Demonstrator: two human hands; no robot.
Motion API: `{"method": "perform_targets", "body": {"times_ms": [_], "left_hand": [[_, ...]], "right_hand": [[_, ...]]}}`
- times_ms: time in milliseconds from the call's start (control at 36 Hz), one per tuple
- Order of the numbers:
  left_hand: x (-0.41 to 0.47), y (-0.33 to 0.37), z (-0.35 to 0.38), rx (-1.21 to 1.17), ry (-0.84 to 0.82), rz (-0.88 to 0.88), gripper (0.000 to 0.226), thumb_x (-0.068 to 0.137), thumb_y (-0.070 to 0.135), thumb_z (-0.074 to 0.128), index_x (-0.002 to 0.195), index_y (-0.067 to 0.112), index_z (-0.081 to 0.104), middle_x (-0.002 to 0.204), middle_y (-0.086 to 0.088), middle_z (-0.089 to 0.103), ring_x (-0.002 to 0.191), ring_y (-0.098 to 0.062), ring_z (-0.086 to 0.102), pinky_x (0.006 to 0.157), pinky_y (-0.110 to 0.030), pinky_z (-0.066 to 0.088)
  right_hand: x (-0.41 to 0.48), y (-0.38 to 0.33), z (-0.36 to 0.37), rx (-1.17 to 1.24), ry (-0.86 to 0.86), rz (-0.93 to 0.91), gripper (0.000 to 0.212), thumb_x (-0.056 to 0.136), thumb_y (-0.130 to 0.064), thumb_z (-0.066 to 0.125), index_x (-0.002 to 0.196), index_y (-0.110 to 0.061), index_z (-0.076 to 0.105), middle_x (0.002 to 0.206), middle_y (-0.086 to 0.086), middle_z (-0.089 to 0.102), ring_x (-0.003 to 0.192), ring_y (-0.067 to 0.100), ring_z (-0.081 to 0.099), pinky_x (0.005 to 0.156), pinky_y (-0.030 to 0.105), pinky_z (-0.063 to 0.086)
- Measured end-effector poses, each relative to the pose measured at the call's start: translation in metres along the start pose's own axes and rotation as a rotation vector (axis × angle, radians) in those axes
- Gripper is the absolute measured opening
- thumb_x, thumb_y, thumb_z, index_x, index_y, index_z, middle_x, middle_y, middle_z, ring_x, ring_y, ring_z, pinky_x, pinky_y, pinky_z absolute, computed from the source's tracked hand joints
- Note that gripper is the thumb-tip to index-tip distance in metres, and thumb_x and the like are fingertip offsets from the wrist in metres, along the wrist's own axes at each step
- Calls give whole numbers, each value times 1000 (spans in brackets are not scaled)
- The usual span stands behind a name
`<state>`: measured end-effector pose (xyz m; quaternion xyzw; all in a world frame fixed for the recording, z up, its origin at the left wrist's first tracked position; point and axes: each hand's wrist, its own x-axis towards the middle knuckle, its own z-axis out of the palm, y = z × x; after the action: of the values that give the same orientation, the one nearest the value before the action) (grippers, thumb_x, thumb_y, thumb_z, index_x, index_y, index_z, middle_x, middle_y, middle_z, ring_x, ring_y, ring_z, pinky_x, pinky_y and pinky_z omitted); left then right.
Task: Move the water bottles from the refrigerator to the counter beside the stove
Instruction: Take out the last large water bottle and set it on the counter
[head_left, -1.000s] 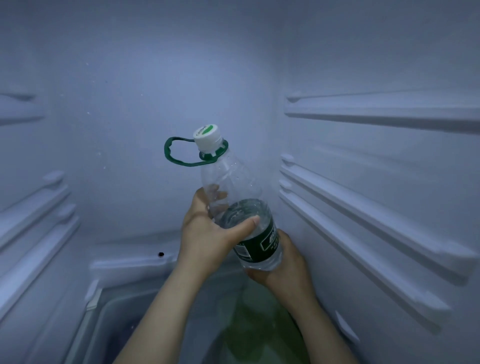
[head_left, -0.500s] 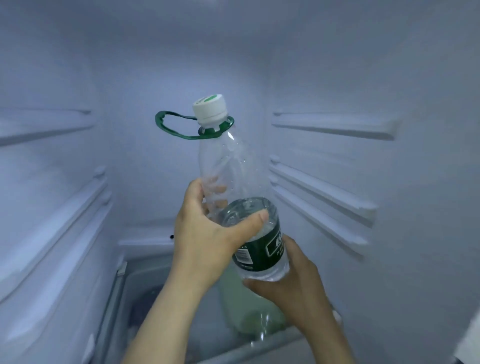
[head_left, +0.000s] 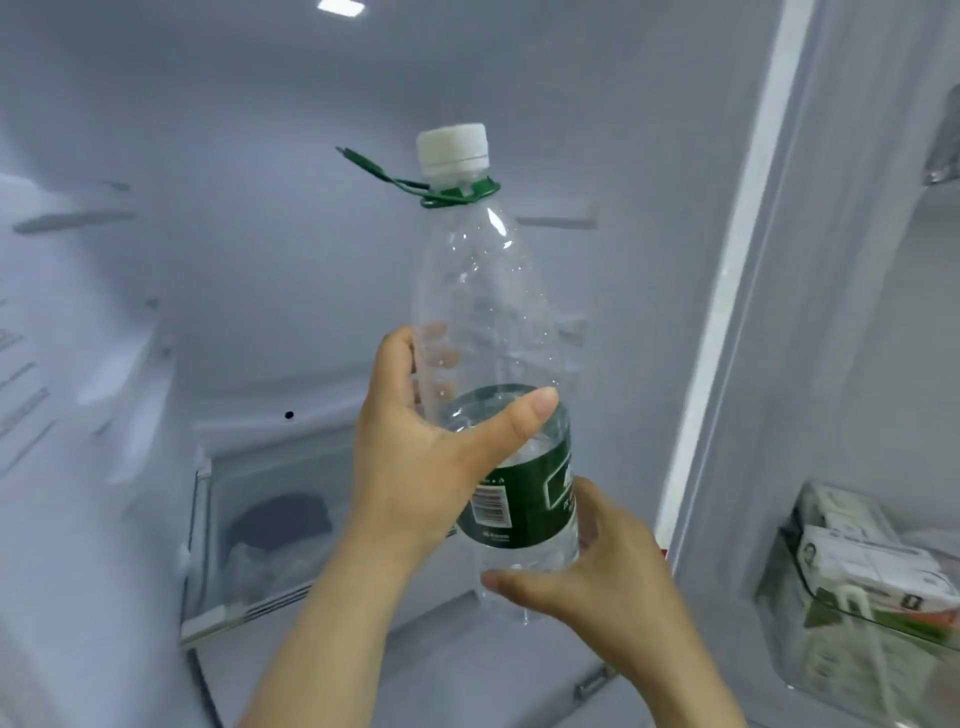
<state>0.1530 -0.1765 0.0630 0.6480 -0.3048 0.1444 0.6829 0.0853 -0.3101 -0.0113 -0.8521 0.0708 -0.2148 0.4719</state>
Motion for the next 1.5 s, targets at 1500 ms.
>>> {"method": "perform_targets", "body": {"times_ms": [1500], "left_hand": [[-271,189,369,-501,-848,-56,84,43,68,72,118,43,43,106,19,64,94,9,61,68,-15,51]], "right_hand": [[-394,51,-336,-262,681,589,59,51,-43,88,104,-41,61,98,-27,69,90,-6,65,83,29,56]]}}
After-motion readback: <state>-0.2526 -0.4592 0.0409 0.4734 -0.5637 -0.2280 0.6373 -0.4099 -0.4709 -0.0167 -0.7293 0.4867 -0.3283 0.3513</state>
